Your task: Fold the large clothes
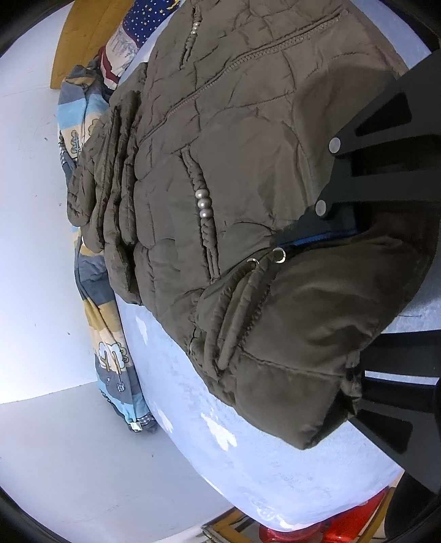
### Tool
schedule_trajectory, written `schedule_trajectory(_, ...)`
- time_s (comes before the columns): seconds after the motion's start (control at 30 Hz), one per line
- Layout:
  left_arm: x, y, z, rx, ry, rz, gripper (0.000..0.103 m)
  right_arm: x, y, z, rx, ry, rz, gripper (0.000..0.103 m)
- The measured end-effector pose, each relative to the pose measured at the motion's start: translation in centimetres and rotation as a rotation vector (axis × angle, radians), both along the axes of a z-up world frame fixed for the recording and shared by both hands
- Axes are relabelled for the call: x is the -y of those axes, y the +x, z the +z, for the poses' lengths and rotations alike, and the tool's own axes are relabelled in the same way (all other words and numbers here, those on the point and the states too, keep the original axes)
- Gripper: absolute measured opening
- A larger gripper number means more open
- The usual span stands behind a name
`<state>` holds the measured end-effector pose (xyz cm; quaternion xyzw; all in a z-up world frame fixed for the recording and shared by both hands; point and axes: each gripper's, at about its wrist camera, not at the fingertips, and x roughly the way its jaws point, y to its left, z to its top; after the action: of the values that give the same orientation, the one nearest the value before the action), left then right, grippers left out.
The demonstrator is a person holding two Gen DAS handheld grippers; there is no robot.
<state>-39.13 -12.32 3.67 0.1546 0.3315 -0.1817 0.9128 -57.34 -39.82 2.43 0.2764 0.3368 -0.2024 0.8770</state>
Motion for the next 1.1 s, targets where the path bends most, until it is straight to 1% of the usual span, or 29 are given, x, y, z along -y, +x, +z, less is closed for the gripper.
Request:
schedule_trajectory(0.43,-0.3,-0.8,1.9,0.018,-0.024,-0.007,0.024,-0.5,-1.0,2.8,0.069,-0.078,0.004,0.022)
schedule_trajectory(0.7,-0.5,-1.8,3.3,0.034,-0.034,-0.028,0.024,0.2,-2.3,4.5,0.127,-0.071,-0.019,0.021)
schedule_trajectory(1.0,-1.8,-1.0,5.5,0.018,-0.086,-0.038,0.024,0.8,-3.3,6.5,0.172,-0.068,-0.013,0.019)
schedule_trajectory(1.1,-2.0,-0.8,6.3,0.024,-0.1,-0.041,0.024,1.0,-3.3,7.1,0.18,-0.072,-0.011,0.019)
